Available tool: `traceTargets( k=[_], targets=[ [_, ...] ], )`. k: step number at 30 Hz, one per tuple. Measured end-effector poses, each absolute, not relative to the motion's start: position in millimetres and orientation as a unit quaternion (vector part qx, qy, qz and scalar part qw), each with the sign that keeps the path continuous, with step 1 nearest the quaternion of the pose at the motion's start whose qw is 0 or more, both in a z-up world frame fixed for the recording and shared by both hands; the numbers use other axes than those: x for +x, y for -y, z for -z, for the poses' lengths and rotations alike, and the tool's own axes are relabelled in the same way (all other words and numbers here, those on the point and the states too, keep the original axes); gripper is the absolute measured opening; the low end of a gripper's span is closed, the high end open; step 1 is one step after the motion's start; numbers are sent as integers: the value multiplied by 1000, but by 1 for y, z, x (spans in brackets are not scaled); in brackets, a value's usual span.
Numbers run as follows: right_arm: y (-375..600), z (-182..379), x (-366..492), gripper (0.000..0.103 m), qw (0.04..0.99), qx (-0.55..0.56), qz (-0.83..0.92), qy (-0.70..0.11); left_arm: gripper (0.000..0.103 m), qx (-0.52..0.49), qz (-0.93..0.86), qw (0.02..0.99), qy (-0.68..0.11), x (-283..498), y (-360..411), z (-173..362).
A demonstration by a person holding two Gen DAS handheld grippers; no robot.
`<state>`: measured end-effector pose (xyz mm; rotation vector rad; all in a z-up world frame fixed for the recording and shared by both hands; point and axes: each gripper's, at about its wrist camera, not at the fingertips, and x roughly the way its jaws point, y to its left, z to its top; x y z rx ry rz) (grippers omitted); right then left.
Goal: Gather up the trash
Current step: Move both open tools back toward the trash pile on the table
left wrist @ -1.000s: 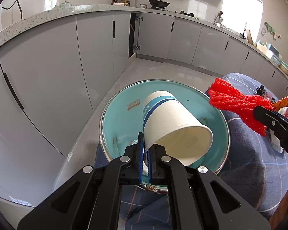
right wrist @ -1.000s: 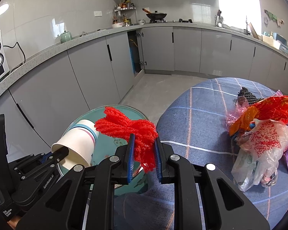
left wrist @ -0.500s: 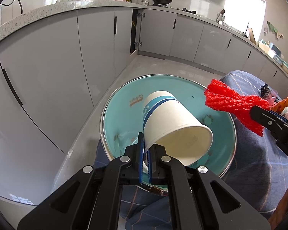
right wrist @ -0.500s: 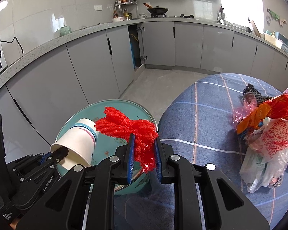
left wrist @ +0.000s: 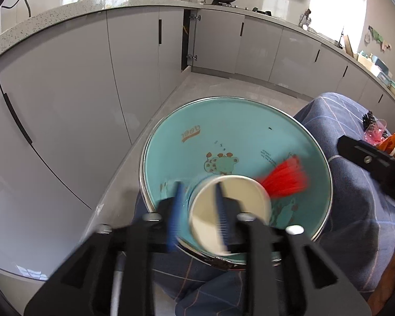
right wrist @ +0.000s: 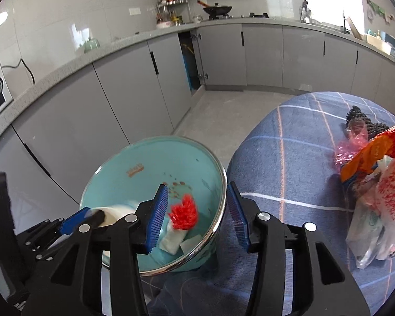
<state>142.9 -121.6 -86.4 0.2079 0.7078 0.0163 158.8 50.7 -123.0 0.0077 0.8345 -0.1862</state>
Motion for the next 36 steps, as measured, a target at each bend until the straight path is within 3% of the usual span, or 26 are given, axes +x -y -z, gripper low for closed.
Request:
traceTargets(
  k=[3, 7, 9, 15, 34, 36],
  targets=[
    [127, 77, 135, 47, 937, 111, -7, -332, 41, 8, 88, 913, -399, 157, -49, 120],
    [131, 64, 118, 48, 943, 116, -10, -312, 69, 16, 70, 922, -381, 150, -47, 112],
    [134, 57, 108, 59, 949, 112, -9, -295, 77, 19, 66, 927, -368, 146, -44, 104],
    [145, 38, 72, 68, 965, 84, 8, -247, 95, 21, 64, 936, -345, 134, -36, 87],
    [194, 33, 21, 69, 966, 106, 41, -233, 97, 41, 76, 947, -310, 93, -1, 56],
    [201, 33, 14, 72, 965, 112, 47, -231, 97, 39, 82, 948, -307, 88, 4, 52]
  ],
)
